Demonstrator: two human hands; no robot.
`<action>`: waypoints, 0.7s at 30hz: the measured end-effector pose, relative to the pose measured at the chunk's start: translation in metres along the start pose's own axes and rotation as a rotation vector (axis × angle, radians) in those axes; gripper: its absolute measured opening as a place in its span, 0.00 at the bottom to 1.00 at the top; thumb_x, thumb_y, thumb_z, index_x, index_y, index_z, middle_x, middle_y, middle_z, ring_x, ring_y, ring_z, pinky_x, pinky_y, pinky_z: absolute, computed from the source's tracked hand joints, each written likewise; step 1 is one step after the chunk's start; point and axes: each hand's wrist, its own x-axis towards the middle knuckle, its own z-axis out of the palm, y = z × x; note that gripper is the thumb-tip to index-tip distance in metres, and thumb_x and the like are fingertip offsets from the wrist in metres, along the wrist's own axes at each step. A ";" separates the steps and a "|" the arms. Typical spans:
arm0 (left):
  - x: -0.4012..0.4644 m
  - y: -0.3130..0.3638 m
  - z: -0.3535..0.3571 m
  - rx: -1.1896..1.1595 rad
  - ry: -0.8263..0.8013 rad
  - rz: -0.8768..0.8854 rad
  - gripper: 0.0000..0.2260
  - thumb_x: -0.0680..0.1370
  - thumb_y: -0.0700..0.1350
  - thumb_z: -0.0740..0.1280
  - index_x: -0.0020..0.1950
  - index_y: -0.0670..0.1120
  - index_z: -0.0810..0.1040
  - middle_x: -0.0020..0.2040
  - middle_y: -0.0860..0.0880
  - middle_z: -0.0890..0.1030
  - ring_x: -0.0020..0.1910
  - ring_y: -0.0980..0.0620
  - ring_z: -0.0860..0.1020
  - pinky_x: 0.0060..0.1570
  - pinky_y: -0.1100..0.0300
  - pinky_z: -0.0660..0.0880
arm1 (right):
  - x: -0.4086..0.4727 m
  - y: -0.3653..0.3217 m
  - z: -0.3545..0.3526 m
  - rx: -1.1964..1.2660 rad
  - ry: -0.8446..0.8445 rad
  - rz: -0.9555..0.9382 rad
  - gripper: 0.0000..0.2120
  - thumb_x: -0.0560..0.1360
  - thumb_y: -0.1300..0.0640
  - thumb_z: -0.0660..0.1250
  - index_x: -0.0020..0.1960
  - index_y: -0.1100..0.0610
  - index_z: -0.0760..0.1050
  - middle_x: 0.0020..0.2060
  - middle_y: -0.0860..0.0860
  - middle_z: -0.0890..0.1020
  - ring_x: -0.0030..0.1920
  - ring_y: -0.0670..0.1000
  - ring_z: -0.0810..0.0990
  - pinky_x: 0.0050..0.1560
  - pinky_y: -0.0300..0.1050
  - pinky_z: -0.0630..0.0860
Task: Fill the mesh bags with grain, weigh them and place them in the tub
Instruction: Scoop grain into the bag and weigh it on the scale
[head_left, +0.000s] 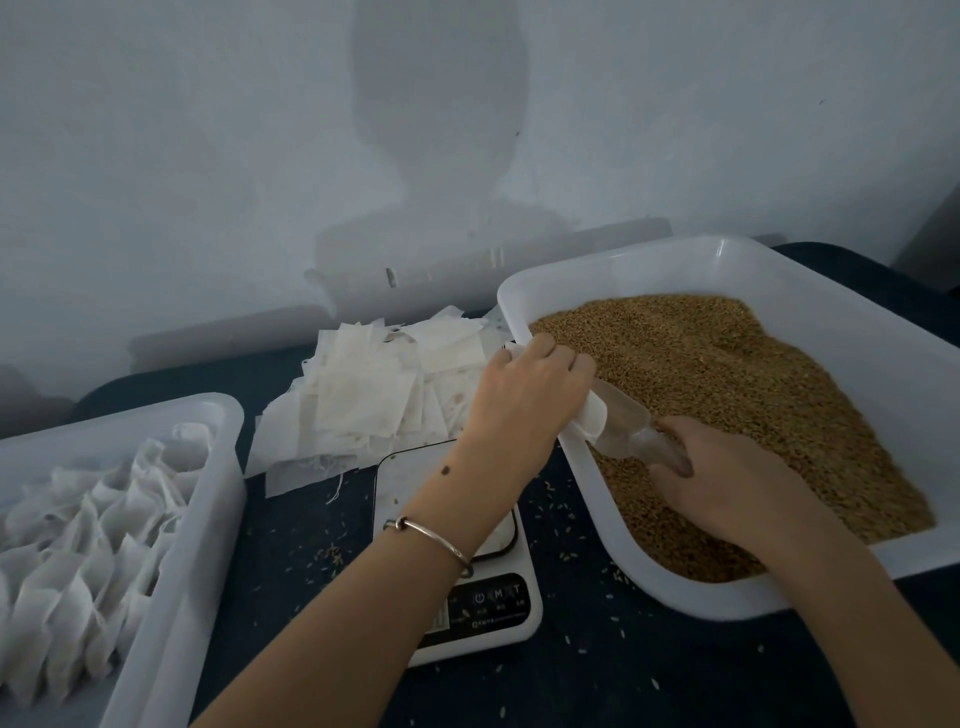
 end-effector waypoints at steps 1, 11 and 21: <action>0.000 -0.001 0.001 0.003 0.006 -0.006 0.16 0.76 0.34 0.63 0.61 0.46 0.69 0.61 0.50 0.74 0.63 0.50 0.68 0.46 0.60 0.60 | 0.000 0.000 0.000 0.002 -0.002 -0.002 0.21 0.78 0.46 0.60 0.69 0.50 0.65 0.46 0.48 0.77 0.46 0.51 0.78 0.49 0.49 0.77; 0.004 -0.002 -0.001 0.006 0.018 -0.016 0.14 0.76 0.35 0.62 0.61 0.45 0.69 0.61 0.49 0.74 0.63 0.49 0.68 0.50 0.58 0.65 | -0.001 0.000 -0.001 -0.004 -0.012 0.009 0.19 0.78 0.47 0.61 0.67 0.50 0.66 0.47 0.49 0.78 0.45 0.51 0.78 0.49 0.48 0.77; -0.003 -0.003 0.001 -0.038 0.030 -0.079 0.19 0.72 0.33 0.68 0.59 0.46 0.69 0.58 0.51 0.75 0.60 0.50 0.69 0.44 0.60 0.60 | -0.002 -0.001 -0.002 -0.011 -0.004 0.001 0.18 0.78 0.47 0.60 0.66 0.51 0.67 0.46 0.49 0.79 0.42 0.50 0.78 0.47 0.47 0.77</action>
